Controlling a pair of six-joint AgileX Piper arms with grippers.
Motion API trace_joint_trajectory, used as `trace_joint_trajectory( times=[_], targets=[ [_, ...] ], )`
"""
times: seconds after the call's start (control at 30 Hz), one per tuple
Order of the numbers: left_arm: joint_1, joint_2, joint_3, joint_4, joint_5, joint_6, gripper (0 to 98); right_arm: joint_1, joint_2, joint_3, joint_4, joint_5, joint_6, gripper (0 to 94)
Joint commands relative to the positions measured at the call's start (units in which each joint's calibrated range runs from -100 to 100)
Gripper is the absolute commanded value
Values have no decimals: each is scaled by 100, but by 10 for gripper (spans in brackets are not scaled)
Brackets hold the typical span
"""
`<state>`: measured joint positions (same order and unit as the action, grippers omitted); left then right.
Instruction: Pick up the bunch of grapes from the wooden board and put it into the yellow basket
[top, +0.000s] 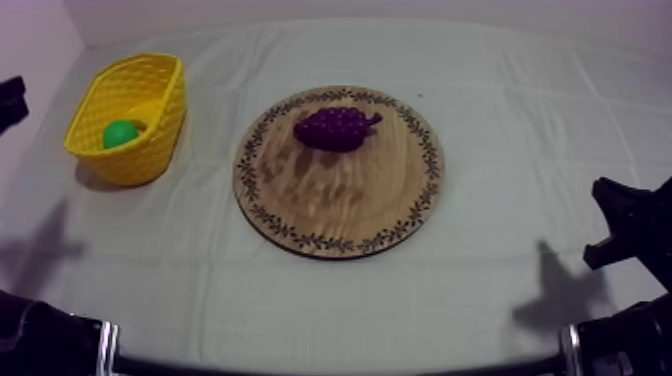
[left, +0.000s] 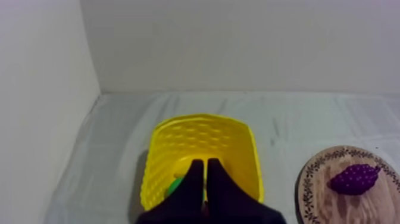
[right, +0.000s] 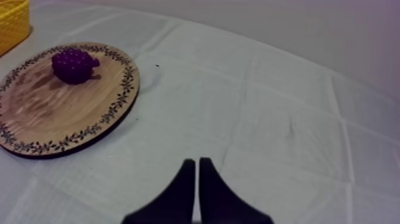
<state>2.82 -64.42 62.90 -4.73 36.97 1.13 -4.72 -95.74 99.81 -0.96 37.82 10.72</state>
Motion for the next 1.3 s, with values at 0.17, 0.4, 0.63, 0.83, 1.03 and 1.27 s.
trace_joint_trajectory(
  times=[0.17,0.4,0.63,0.83,1.03,1.27],
  targets=[
    [244,1287,-2136,93,962,-261,0,-2,-1,-3,-4,0,2,4],
    [921,2446,-3679,122,1715,-489,0,-2,-1,-3,-4,0,3,4],
    [1540,3414,-4552,183,2012,-745,0,-2,-1,-3,-4,0,4,4],
    [2007,4250,-4961,79,2343,-895,0,-2,-1,-3,-4,0,5,4],
    [2343,5118,-5464,62,2920,-983,0,-2,-1,-3,-4,0,5,4],
    [2699,6054,-5828,115,3052,-1058,0,-2,-1,-3,-4,0,9,4]
  ],
)
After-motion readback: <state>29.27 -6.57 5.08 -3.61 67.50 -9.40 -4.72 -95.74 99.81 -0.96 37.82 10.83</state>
